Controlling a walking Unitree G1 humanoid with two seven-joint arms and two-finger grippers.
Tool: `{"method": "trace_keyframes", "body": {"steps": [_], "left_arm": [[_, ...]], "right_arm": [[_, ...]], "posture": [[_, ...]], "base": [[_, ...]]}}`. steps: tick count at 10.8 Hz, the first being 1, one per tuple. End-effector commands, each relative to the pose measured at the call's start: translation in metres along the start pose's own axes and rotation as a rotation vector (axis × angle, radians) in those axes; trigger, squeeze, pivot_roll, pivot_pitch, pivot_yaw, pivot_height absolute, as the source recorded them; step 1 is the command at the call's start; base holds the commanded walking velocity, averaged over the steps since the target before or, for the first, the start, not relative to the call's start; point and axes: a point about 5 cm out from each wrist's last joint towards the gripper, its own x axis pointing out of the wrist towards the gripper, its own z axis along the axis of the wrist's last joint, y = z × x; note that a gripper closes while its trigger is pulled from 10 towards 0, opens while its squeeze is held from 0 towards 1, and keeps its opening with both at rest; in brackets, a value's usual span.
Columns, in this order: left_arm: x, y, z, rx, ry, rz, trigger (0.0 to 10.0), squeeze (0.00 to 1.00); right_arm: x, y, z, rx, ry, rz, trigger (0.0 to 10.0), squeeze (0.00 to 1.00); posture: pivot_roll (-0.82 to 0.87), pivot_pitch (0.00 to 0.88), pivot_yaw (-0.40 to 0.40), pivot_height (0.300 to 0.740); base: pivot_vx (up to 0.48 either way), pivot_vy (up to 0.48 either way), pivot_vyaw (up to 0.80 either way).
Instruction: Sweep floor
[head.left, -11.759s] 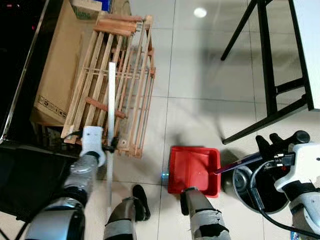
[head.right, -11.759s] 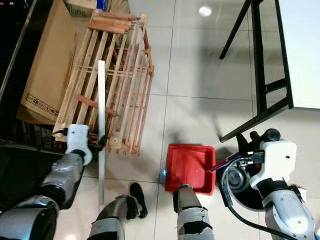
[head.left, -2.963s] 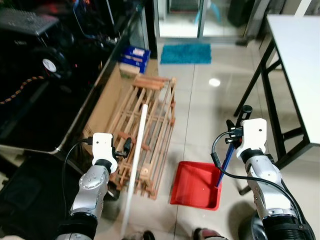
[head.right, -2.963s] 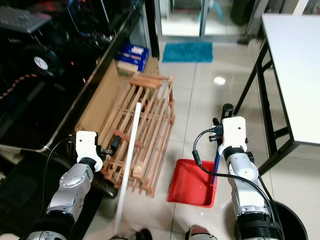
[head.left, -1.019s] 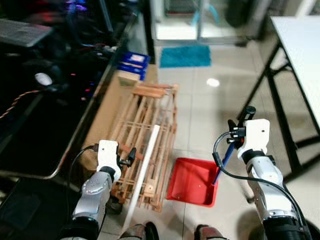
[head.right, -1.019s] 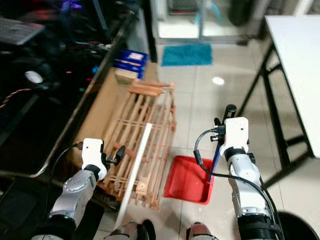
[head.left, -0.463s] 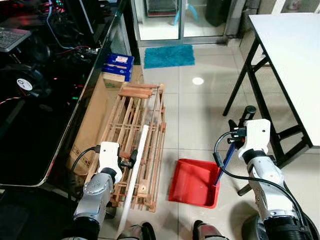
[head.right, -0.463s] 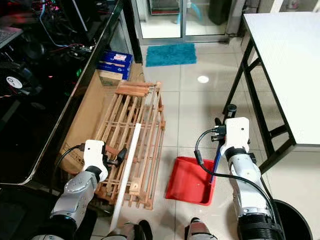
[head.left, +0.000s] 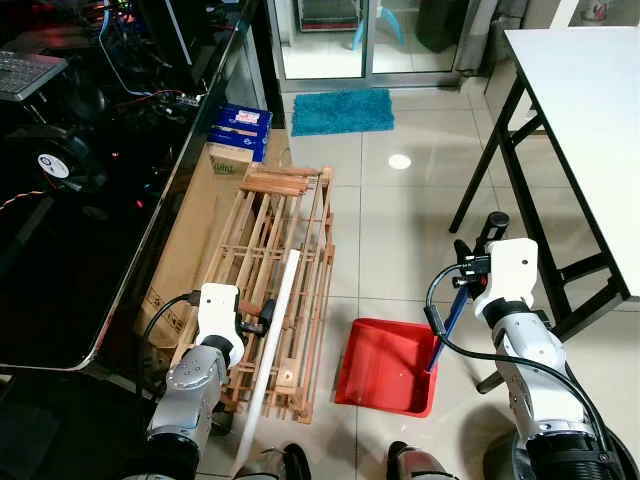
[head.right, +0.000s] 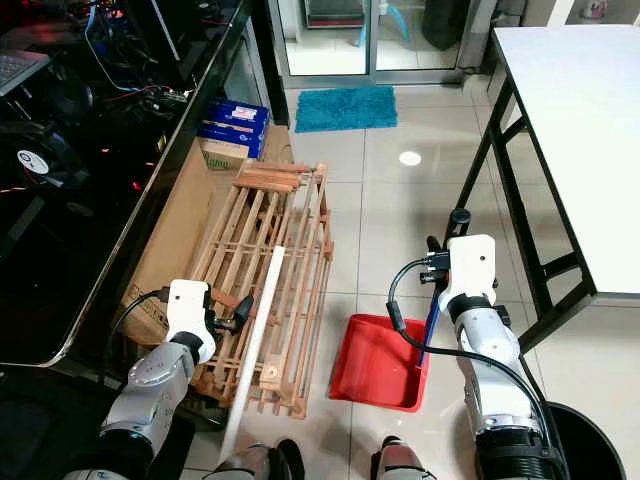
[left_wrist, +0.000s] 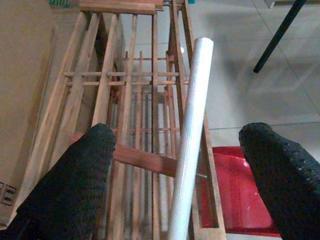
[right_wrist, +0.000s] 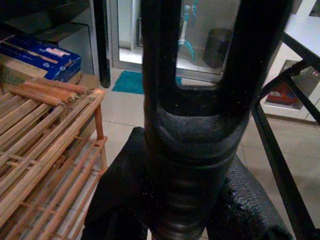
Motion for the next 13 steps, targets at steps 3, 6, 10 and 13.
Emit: {"method": "trace_keyframes", "body": {"steps": [3,6,10,13], "left_arm": [[-0.0034,0.0035,-0.0080,-0.005,0.034,0.013,10.0,0.00],[-0.0030,0.0032,-0.0082,-0.008,0.033,0.018,10.0,0.00],[-0.0034,0.0028,-0.0110,-0.039,0.036,0.036,10.0,0.00],[-0.0039,0.0027,-0.0129,-0.053,0.037,0.044,10.0,0.00]], "right_arm": [[0.0010,0.0019,0.0082,0.000,-0.036,0.013,10.0,0.00],[0.0005,0.0020,0.0077,-0.002,-0.033,0.017,10.0,0.00],[0.0010,0.0013,0.0087,-0.009,-0.033,0.025,10.0,0.00],[0.0001,0.0009,0.0072,-0.013,-0.025,0.032,10.0,0.00]], "posture": [[-0.21,0.154,0.118,0.740],[-0.21,0.157,0.114,0.740],[-0.21,0.159,0.106,0.740],[-0.22,0.161,0.101,0.740]], "base": [[0.000,-0.247,0.00],[0.000,-0.215,0.00],[0.000,-0.228,0.00],[0.000,0.000,0.00]]}}
